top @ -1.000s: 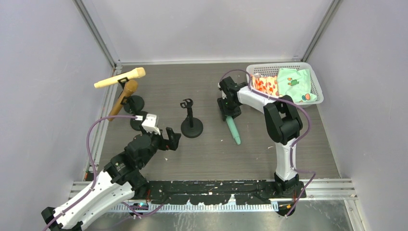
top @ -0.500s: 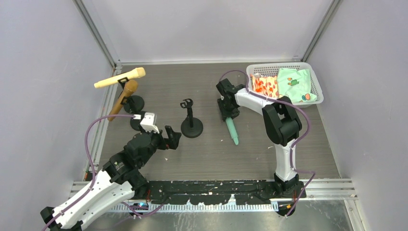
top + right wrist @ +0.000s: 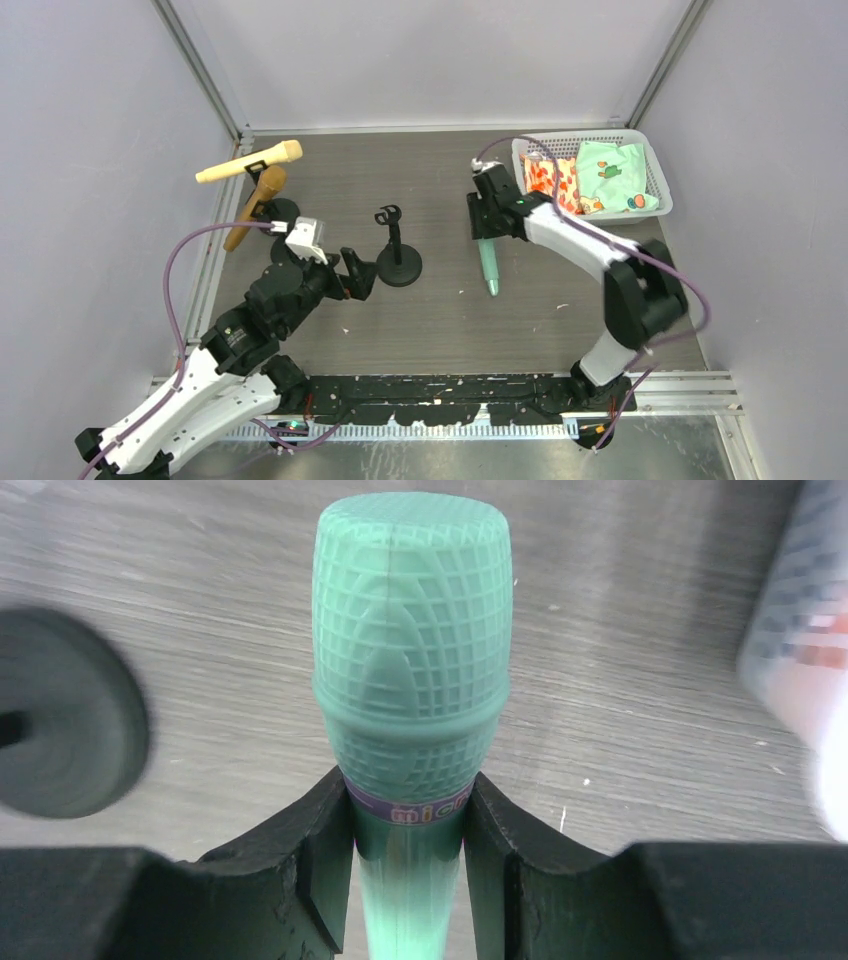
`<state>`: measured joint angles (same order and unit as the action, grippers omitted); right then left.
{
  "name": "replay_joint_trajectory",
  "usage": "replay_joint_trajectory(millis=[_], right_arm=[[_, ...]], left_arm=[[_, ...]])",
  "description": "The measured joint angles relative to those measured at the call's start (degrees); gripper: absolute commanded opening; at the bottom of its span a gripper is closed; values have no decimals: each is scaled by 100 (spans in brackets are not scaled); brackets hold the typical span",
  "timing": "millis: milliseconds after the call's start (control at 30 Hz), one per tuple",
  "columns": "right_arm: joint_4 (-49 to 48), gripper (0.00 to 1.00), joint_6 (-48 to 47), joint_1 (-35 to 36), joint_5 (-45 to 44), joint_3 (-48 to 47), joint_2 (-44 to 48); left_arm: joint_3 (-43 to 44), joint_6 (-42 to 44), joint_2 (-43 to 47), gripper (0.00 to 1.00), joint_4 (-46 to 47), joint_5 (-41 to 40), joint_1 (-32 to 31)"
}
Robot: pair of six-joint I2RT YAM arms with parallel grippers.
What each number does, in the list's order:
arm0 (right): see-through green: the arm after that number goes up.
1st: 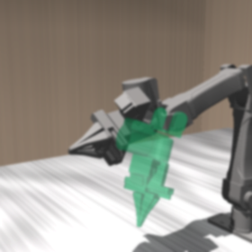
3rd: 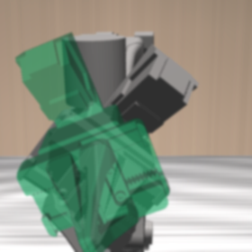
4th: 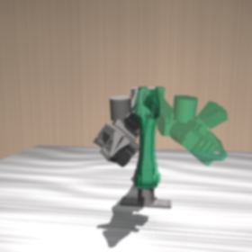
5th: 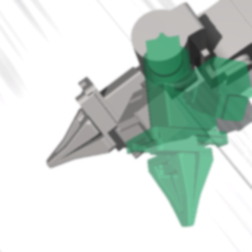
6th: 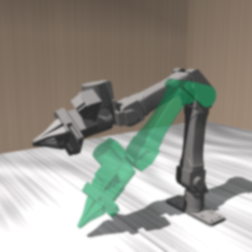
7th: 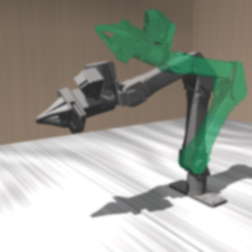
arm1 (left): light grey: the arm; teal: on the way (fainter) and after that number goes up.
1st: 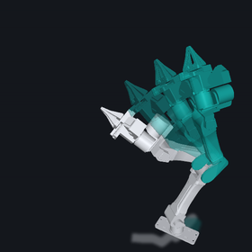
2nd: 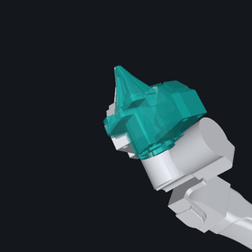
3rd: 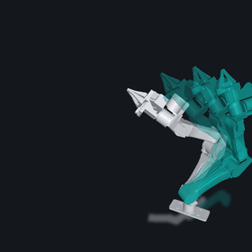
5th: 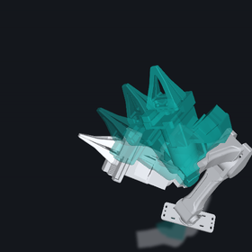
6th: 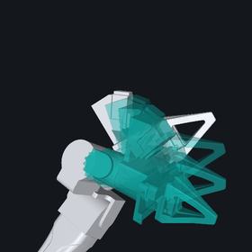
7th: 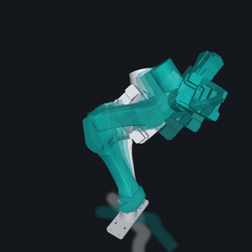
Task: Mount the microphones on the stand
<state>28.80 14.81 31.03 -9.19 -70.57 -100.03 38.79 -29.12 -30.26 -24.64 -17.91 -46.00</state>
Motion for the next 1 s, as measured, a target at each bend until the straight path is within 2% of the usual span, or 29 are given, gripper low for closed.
replay_joint_trajectory(millis=[133,267,400,633,767,1000], right_arm=[[-601,2,264,-37,4,555,1523],[-1480,1,887,-389,575,1150,2833],[-1941,1,1495,-758,876,1539,3637],[-2688,1,2492,-684,1078,2072,4804],[-3053,1,2776,-302,767,2363,5357],[-3226,1,2787,1198,-278,2415,5442]], left_arm=[[345,177,-181,100,17,201,0],[614,297,-348,100,111,411,0],[903,417,-647,100,245,667,0],[1504,518,-1537,100,745,1119,-85],[1670,614,-1998,100,1003,1121,-544],[1847,979,-2621,100,1539,809,-1504]])
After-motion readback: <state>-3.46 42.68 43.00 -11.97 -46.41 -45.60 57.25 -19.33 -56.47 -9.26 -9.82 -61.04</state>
